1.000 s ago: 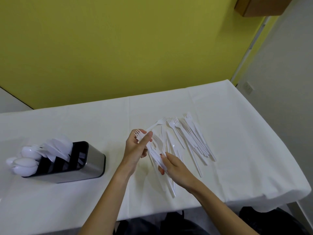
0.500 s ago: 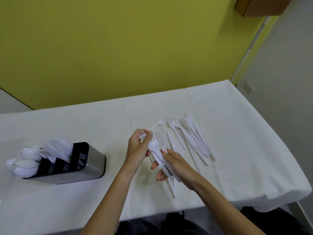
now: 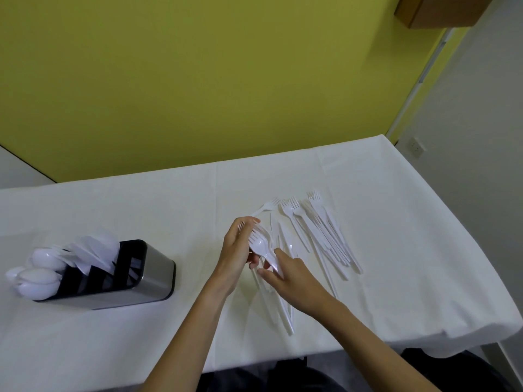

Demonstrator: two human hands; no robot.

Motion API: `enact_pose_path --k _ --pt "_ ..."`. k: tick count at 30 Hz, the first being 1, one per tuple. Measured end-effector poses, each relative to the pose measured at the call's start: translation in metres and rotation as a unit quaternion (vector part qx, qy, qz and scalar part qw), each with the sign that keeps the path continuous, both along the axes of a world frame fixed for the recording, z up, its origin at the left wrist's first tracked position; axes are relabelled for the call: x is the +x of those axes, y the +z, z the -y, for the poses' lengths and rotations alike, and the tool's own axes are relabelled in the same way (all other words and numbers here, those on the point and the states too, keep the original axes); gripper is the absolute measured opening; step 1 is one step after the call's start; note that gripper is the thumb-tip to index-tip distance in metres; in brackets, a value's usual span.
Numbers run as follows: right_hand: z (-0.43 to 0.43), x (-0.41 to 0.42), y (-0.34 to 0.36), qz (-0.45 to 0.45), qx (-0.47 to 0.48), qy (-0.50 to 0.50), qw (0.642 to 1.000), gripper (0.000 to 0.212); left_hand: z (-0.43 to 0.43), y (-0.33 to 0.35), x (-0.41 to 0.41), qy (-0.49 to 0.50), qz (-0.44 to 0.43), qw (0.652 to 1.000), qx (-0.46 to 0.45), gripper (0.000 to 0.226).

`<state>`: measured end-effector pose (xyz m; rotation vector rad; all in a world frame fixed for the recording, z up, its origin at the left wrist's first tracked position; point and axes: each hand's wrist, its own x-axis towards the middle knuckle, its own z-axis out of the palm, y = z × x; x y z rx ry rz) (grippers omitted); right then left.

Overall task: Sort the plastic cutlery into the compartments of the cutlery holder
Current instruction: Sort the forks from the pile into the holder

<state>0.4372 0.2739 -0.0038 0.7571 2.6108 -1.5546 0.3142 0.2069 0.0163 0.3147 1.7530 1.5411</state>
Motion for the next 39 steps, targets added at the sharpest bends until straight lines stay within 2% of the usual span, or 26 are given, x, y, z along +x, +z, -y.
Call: enact_pose_path --k 3,6,11,13,16,20,22,23,26,31,35,39 --pt "-0.005 0.001 -0.003 0.003 0.023 0.006 1.000 0.032 -0.002 0.005 -0.002 -0.035 0.011 0.999 0.016 0.034" --pt "-0.008 0.000 0.002 -0.004 -0.010 0.025 1.000 0.030 0.000 0.008 -0.006 -0.060 -0.024 0.998 0.007 0.033" --pt "-0.014 0.001 0.015 0.029 -0.200 0.062 0.977 0.029 0.001 0.009 -0.012 -0.048 -0.080 0.996 -0.012 0.024" --pt "-0.015 0.002 0.017 0.024 -0.225 0.073 0.971 0.025 0.000 0.010 -0.013 -0.055 -0.099 0.994 -0.008 0.029" --pt "-0.013 0.002 0.019 -0.002 -0.189 0.038 0.981 0.020 -0.003 0.009 -0.016 -0.031 -0.138 0.990 -0.015 0.037" --pt "-0.006 0.000 0.015 -0.011 0.007 0.016 1.000 0.022 -0.007 0.003 -0.016 0.039 -0.183 0.982 -0.025 0.035" --pt "-0.006 -0.001 0.013 -0.006 0.055 0.019 0.998 0.027 -0.008 0.003 -0.016 0.052 -0.182 0.982 -0.018 0.035" --pt "-0.006 -0.002 0.013 -0.012 0.034 0.016 0.999 0.032 -0.007 0.004 -0.015 0.045 -0.172 0.984 -0.013 0.036" --pt "-0.009 -0.003 0.015 -0.029 -0.117 -0.001 0.993 0.039 -0.005 0.007 -0.014 0.006 -0.120 0.993 0.001 0.041" --pt "-0.017 -0.003 0.021 -0.025 -0.232 0.031 0.972 0.039 -0.004 0.009 -0.017 -0.040 -0.076 0.996 -0.008 0.016" --pt "-0.020 -0.004 0.026 -0.025 -0.287 0.051 0.956 0.039 -0.006 0.014 -0.021 -0.044 -0.124 0.991 -0.013 0.018" --pt "-0.020 -0.003 0.025 -0.044 -0.279 0.018 0.959 0.035 -0.006 0.019 -0.027 -0.077 -0.187 0.978 -0.041 0.029"
